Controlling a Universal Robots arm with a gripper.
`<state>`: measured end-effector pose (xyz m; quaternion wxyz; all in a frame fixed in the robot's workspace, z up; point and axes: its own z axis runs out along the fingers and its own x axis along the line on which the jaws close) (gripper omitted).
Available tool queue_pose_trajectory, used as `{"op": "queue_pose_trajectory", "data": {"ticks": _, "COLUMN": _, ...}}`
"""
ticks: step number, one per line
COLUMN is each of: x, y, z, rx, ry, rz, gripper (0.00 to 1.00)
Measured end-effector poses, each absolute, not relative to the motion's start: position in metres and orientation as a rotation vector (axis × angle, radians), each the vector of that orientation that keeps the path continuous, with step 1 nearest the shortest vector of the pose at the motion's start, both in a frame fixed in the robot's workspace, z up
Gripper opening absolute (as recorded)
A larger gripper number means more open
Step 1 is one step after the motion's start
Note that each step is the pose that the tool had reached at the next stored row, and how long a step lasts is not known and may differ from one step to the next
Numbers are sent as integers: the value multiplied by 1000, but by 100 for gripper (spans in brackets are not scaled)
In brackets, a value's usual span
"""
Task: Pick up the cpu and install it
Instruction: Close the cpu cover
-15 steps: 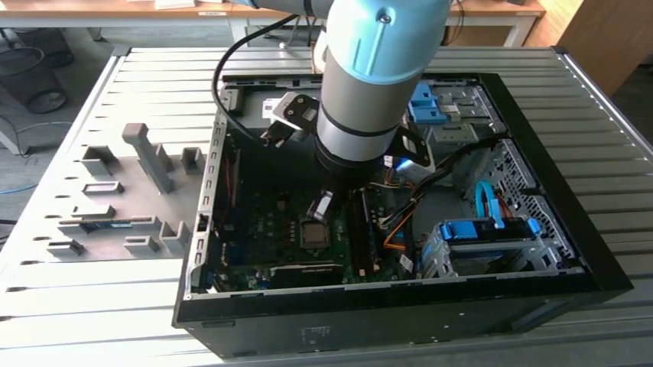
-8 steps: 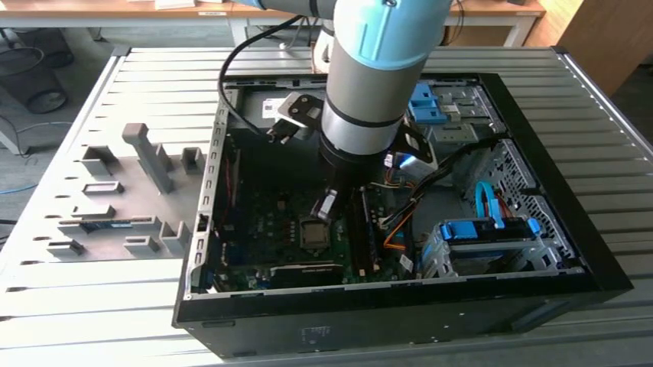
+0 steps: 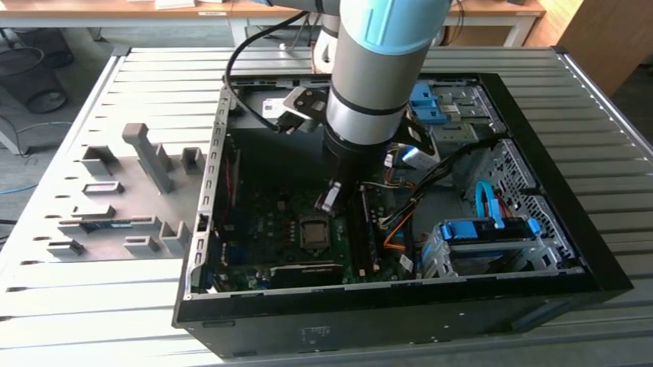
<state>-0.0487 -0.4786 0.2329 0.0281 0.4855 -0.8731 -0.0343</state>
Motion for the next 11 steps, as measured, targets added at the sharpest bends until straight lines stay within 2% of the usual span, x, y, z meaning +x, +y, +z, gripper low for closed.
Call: {"op": "queue_pose_trajectory", "data": {"ticks": 11, "x": -48, "y": -468, "z": 245, "rx": 1498, "ry": -2693, "rz": -100, "gripper": 10}}
